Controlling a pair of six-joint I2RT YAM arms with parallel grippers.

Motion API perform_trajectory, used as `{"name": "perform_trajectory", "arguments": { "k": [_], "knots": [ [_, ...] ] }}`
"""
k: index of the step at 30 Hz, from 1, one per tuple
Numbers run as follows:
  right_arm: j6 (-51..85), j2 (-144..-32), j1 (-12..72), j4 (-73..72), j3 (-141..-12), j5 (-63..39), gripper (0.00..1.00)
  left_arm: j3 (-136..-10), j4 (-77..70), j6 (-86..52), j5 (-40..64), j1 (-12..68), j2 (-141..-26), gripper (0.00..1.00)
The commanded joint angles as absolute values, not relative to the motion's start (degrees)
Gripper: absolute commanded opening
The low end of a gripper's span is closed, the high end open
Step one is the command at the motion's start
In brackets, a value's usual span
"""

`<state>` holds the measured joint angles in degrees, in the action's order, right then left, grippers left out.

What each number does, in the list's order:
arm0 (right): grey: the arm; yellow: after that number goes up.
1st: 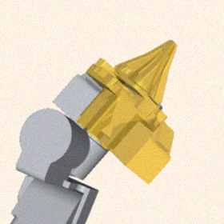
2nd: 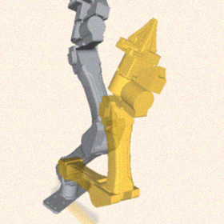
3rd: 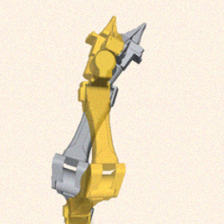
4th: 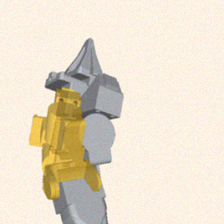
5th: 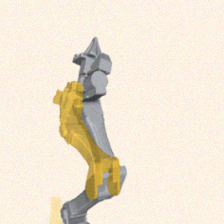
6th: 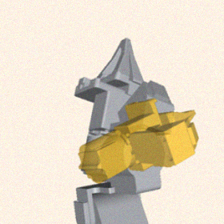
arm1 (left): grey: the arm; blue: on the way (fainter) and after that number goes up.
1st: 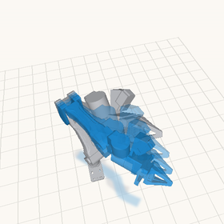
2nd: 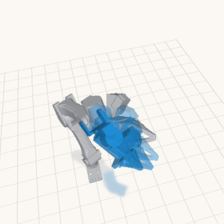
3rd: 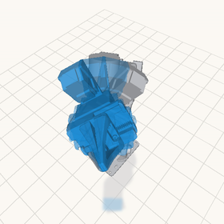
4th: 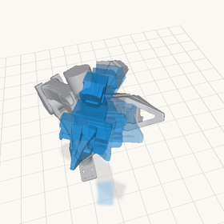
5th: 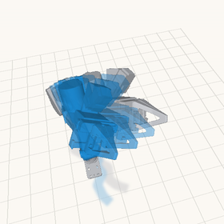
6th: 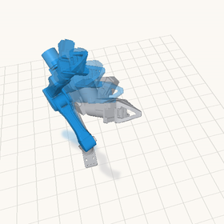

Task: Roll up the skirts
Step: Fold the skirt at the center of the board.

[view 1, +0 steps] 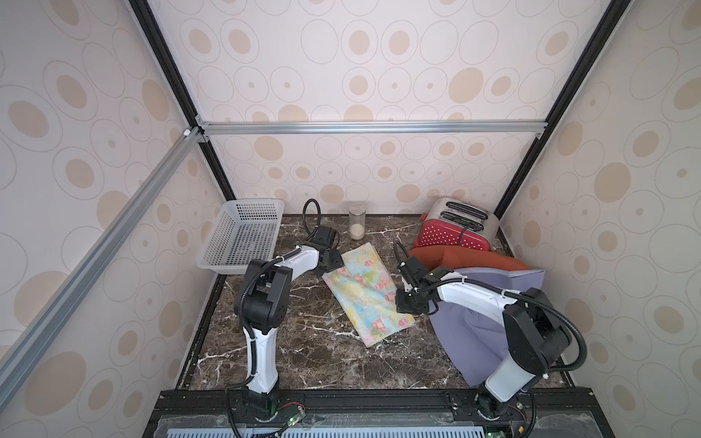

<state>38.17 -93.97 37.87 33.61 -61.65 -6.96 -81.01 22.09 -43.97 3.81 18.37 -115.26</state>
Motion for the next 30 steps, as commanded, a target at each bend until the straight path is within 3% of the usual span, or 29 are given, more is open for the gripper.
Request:
{"name": "perform_trajectory", "arguments": {
  "k": [1, 3, 6, 12, 14, 16, 23, 30],
  "knots": [
    [37.15, -92.72, 44.17, 32.45, -64.2, -4.68, 0.36, -81.79, 27.85, -41.79, 3.66, 18.7, -109.16, 0.77],
    [36.84, -93.11, 45.3, 33.49, -65.08, -2.88, 0.41, -78.31, 27.94, -42.85, 3.3, 20.06, -104.53, 0.82],
    [35.42, -93.9, 44.65, 36.25, -66.2, 1.04, 0.43, -71.2, 26.35, -45.08, 6.55, 24.01, -97.76, 0.81],
    [34.41, -98.6, 35.99, 36.6, -68.94, -9.27, 0.37, -54.16, 18.1, -47.84, 15.12, 34.48, -87.1, 0.59],
    [32.66, -100.41, 35.2, 36.6, -69.69, -9.99, 0.37, -49.43, 14.98, -48.29, 17.41, 37.67, -84.86, 0.57],
    [31.78, -102.83, 34.09, 38.21, -70.71, -11.09, 0.34, -46.92, 13.0, -48.88, 18.44, 40.63, -84.5, 0.51],
    [33.68, -106.35, 28.16, 35.95, -66.4, -12.43, 0.29, -46.3, 8.88, -50.27, 20.5, 46.51, -90.56, 0.49],
    [34.49, -107.23, 26.77, 33.91, -62.48, -14.7, 0.28, -45.27, 20.45, -44.88, 15.81, 46.63, -94.34, 0.46]
  ]
}}
